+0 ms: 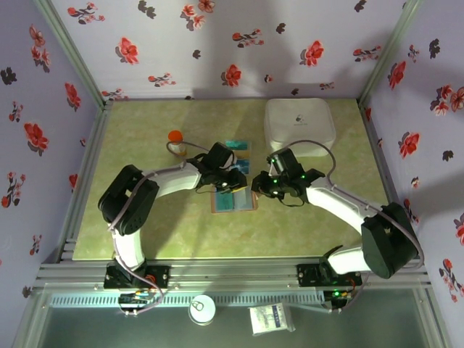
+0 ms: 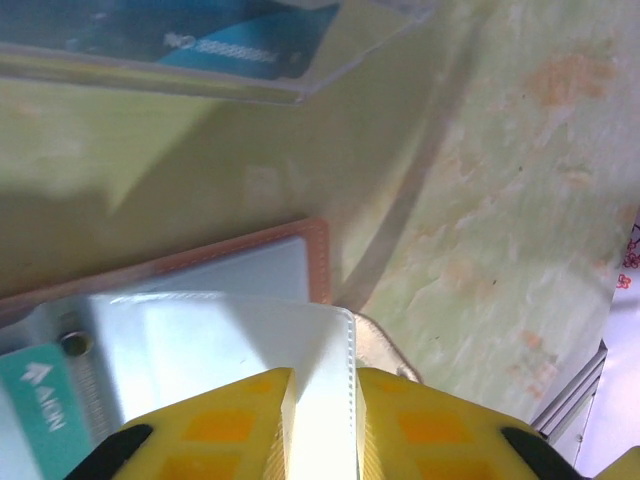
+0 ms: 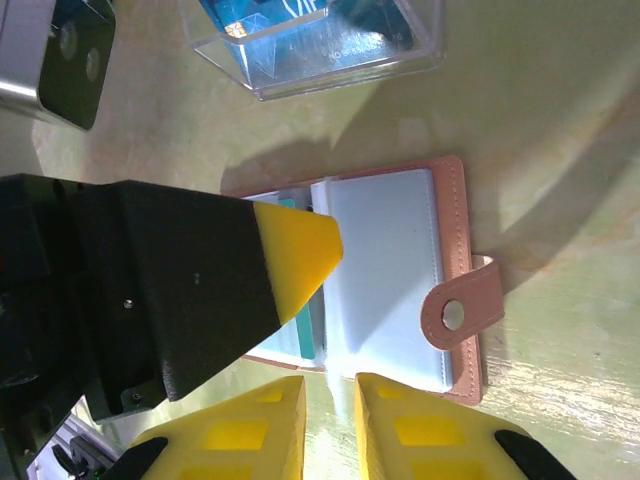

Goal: Take the credit cards out of the card holder

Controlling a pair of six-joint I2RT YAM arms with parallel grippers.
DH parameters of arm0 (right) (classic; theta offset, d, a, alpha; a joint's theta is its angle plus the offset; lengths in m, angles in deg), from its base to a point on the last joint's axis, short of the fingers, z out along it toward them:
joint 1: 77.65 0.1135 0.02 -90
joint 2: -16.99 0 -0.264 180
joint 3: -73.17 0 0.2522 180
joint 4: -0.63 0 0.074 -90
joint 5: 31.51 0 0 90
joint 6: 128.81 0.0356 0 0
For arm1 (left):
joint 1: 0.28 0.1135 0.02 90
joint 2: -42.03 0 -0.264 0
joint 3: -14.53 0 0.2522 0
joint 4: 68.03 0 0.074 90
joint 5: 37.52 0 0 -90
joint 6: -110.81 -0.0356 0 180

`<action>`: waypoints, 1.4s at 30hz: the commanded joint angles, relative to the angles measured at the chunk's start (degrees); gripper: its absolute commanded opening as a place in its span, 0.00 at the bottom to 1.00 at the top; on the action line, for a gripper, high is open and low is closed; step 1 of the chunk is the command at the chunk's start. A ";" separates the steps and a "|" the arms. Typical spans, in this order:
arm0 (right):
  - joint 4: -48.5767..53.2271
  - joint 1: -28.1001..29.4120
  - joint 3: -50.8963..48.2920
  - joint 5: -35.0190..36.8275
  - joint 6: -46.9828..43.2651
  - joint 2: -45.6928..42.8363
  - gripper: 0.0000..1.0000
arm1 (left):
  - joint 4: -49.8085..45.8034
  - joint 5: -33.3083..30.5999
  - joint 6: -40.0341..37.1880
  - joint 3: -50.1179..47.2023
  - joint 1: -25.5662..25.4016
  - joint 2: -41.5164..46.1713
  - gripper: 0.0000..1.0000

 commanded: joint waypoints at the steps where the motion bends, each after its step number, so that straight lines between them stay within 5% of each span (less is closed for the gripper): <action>1: 1.99 -0.45 -0.67 1.07 -1.34 -1.30 0.21 | -1.59 1.60 -1.64 2.42 -0.78 -1.68 0.23; 42: 3.23 1.39 0.43 0.46 0.42 -1.85 0.24 | 0.34 3.02 -3.94 3.45 0.70 -3.28 0.38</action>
